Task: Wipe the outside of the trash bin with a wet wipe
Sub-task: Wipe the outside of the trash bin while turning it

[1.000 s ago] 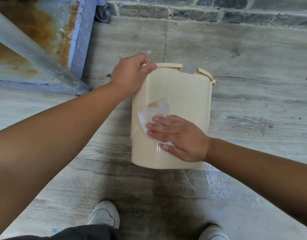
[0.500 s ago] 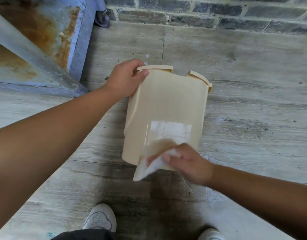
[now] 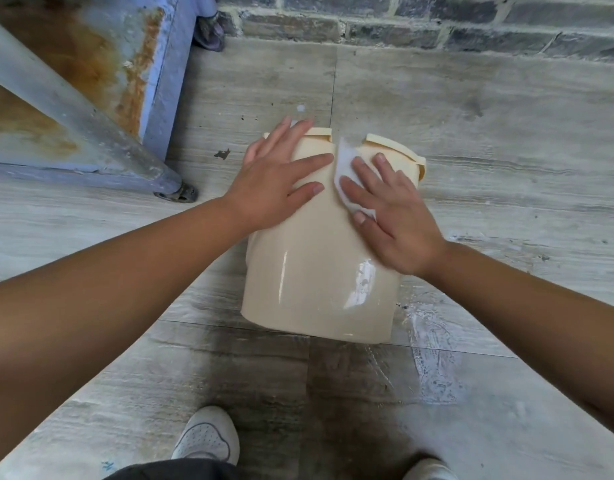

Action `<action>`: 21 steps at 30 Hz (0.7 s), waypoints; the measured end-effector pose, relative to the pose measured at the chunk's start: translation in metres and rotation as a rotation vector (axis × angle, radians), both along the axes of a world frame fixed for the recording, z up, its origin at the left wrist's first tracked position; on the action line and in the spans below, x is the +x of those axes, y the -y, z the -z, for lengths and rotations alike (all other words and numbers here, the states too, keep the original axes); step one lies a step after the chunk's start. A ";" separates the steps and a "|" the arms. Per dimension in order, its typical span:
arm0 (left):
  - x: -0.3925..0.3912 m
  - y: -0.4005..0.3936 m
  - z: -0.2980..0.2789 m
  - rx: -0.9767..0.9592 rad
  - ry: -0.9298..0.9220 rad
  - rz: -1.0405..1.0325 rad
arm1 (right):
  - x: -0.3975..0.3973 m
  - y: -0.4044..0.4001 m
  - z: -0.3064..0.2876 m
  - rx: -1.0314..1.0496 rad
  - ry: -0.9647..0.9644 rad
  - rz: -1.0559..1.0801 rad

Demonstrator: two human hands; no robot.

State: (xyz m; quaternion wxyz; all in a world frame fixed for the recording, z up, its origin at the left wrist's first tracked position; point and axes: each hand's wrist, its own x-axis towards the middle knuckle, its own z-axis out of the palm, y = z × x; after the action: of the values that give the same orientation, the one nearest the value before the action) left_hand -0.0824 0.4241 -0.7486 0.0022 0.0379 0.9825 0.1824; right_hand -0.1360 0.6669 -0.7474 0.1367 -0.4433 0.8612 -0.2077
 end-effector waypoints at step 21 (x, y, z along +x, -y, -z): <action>-0.008 0.000 -0.002 -0.123 -0.016 -0.005 | 0.105 -0.012 0.009 -0.114 -0.052 -0.700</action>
State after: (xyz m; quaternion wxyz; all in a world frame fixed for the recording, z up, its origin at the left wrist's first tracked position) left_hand -0.0902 0.4245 -0.7463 -0.0036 0.0367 0.9919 0.1214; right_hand -0.0311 0.6788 -0.7561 0.1525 -0.7236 0.6474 -0.1846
